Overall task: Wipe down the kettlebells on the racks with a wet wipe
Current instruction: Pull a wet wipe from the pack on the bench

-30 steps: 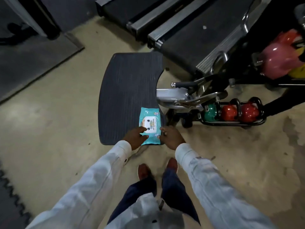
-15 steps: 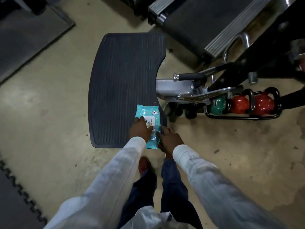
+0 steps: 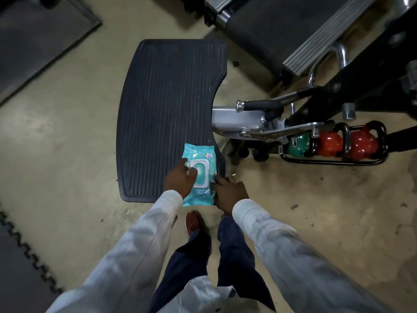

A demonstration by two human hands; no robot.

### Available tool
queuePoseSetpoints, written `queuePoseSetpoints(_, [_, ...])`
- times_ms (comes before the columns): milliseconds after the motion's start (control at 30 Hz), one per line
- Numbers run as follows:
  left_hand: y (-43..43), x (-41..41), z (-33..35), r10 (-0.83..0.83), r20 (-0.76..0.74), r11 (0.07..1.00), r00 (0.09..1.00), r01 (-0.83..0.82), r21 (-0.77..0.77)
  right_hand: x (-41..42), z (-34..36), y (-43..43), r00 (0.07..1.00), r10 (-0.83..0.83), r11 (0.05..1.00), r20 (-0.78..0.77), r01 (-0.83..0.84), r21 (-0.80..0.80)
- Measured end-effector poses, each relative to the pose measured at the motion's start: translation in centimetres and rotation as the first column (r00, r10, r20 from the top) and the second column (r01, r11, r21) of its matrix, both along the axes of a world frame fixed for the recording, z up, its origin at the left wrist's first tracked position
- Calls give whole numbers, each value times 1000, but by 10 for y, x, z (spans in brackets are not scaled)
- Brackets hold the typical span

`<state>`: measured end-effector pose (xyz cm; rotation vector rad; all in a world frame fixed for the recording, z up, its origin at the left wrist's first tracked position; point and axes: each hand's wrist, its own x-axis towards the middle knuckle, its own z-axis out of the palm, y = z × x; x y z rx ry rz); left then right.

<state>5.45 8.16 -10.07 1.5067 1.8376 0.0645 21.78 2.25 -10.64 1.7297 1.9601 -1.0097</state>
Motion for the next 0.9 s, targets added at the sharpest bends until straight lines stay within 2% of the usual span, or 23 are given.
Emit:
queuePoseSetpoints(67, [-4, -22, -2, -27, -40, 1000, 999, 27, -2, -2, 2, 6, 998, -56, 998, -9, 56, 30])
queuePoseSetpoints(133, [-5, -36, -5, -69, -171, 998, 983, 69, -9, -4, 2, 17, 993, -118, 986, -9, 118, 114])
queuePoseSetpoints(233, [-5, -41, -8, -169, -324, 984, 931, 179, 2, -10, 0, 38, 952, -249, 935, -179, 285, 212])
queuePoseSetpoints(300, [-3, -39, -9, -276, -365, 952, 889, 304, 22, -17, -1, 51, 922, -276, 925, -272, 332, 184])
queuePoseSetpoints(400, [-3, -33, -13, -361, -343, 920, 867, 391, 20, -25, -7, 62, 923, -267, 939, -276, 314, 140])
queuePoseSetpoints(500, [-5, -26, -17, -384, -362, 909, 850, 417, 15, -28, -10, 67, 947, -226, 946, -229, 269, 180])
queuePoseSetpoints(633, [-8, -22, -21, -409, -419, 892, 811, 453, 5, -36, -11, 68, 985, -124, 951, -122, 153, 267])
queuePoseSetpoints(733, [-8, -23, -24, -390, -413, 901, 823, 433, 13, -42, -14, 69, 994, -106, 944, -32, 111, 312])
queuePoseSetpoints(900, [-9, -25, -23, -405, -418, 891, 813, 453, 17, -46, -15, 73, 994, 38, 936, 99, -70, 346])
